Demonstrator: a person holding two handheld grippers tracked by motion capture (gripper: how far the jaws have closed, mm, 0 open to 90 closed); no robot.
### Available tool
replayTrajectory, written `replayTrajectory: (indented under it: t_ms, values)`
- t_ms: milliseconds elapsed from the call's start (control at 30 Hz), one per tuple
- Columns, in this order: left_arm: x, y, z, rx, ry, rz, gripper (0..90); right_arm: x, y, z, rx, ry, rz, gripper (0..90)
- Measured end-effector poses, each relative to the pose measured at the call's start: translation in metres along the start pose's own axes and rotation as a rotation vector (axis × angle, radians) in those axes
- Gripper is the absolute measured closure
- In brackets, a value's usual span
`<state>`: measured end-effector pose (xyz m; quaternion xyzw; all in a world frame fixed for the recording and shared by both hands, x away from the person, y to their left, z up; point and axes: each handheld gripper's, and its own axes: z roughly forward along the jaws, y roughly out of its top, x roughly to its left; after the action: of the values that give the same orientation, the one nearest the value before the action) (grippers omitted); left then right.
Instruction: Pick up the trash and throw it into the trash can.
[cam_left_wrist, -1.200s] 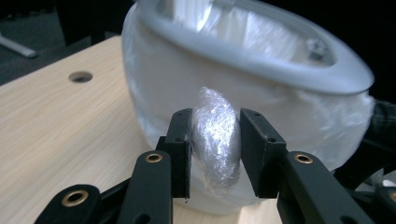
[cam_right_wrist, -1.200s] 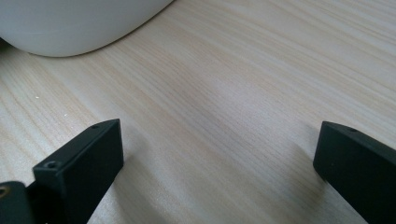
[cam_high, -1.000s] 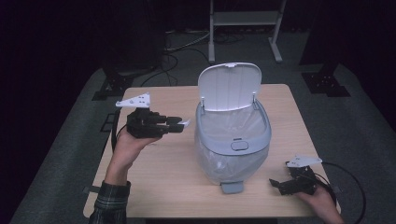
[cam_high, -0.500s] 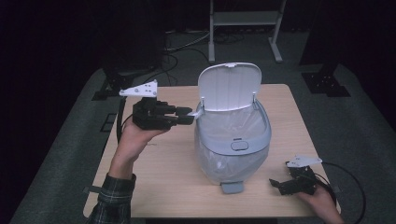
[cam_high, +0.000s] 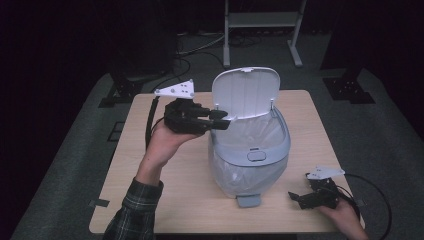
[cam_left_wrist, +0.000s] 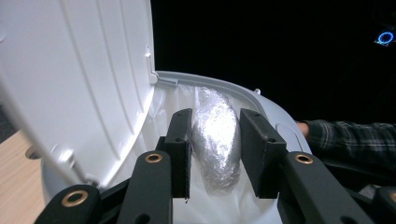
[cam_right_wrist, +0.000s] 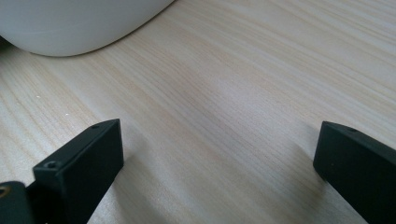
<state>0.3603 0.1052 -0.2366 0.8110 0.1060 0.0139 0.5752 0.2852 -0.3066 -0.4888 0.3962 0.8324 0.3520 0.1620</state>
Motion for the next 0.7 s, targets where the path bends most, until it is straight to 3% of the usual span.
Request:
replayTrajectory:
  t_ms: [467, 700]
  values:
    - [0.004, 0.018, 0.046, 0.040, -0.022, 0.033, 65.1, 0.000, 0.000, 0.000, 0.000, 0.002, -0.004, 0.6]
    - [0.003, 0.020, 0.057, 0.045, -0.014, 0.044, 60.9, 0.000, 0.000, 0.000, 0.001, 0.004, -0.006, 0.6]
